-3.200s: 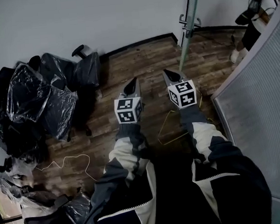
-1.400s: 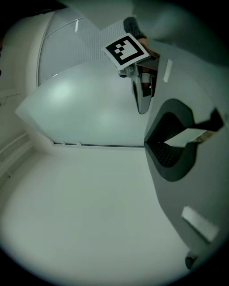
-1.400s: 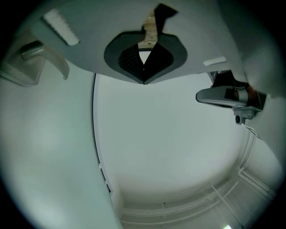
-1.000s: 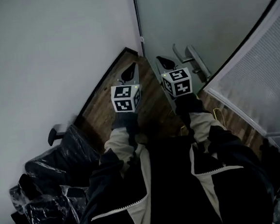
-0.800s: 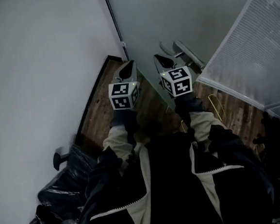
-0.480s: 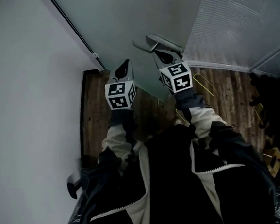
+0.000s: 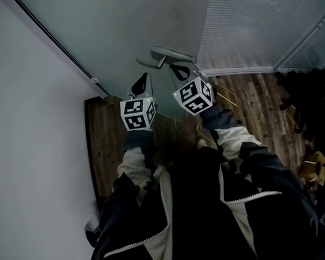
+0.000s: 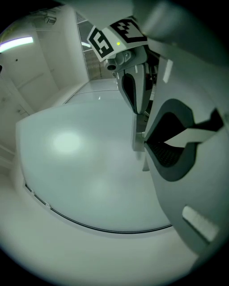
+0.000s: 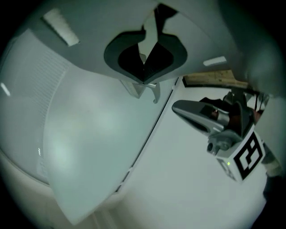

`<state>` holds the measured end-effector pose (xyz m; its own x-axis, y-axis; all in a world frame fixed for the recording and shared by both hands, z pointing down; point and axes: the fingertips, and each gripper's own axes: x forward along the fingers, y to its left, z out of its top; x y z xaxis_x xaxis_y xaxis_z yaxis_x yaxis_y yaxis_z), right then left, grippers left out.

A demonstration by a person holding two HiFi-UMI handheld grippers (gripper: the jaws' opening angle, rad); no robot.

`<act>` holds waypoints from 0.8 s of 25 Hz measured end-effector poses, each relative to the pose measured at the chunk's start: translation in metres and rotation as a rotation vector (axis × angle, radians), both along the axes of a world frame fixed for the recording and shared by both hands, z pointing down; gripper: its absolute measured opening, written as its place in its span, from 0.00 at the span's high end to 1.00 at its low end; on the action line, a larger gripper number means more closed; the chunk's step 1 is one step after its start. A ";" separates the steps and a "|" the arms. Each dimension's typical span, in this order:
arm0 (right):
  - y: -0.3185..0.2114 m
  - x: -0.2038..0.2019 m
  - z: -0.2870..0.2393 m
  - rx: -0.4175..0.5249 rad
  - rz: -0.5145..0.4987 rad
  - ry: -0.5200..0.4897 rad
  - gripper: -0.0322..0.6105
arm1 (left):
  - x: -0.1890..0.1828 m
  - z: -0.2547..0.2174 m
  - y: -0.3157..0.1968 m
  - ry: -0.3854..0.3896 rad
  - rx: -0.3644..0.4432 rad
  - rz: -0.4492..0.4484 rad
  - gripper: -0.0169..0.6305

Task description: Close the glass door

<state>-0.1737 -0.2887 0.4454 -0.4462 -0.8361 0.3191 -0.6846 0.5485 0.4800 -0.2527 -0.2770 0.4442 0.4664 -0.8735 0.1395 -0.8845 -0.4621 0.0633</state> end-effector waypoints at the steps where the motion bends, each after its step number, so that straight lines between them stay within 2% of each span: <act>1: -0.001 -0.004 0.000 0.034 -0.016 0.079 0.94 | 0.000 0.000 -0.001 0.003 -0.002 0.001 0.97; 2: -0.002 -0.008 0.000 0.066 -0.032 0.157 0.94 | 0.000 0.001 -0.002 0.007 -0.003 0.001 0.97; 3: -0.004 -0.012 0.002 0.089 -0.049 0.230 0.86 | 0.000 0.001 -0.003 0.011 -0.004 0.000 0.97; 4: -0.006 -0.016 0.004 0.102 -0.066 0.298 0.74 | -0.001 0.000 -0.003 0.014 -0.004 -0.001 0.97; 7: -0.014 -0.025 0.018 0.112 -0.117 0.503 0.62 | -0.004 0.000 -0.002 0.021 -0.006 -0.003 0.97; 11: -0.027 -0.034 0.040 0.145 -0.143 0.773 0.58 | -0.012 0.004 -0.002 0.027 -0.008 -0.018 0.97; 13: -0.031 -0.037 0.044 0.162 -0.144 0.827 0.58 | -0.012 0.007 0.000 0.031 -0.015 -0.022 0.98; 18: -0.040 -0.038 0.042 0.175 -0.136 0.852 0.58 | -0.013 0.007 -0.002 0.033 -0.020 -0.026 0.97; 20: -0.043 -0.039 0.048 0.176 -0.136 0.893 0.63 | -0.017 0.005 -0.003 0.032 -0.015 -0.029 0.98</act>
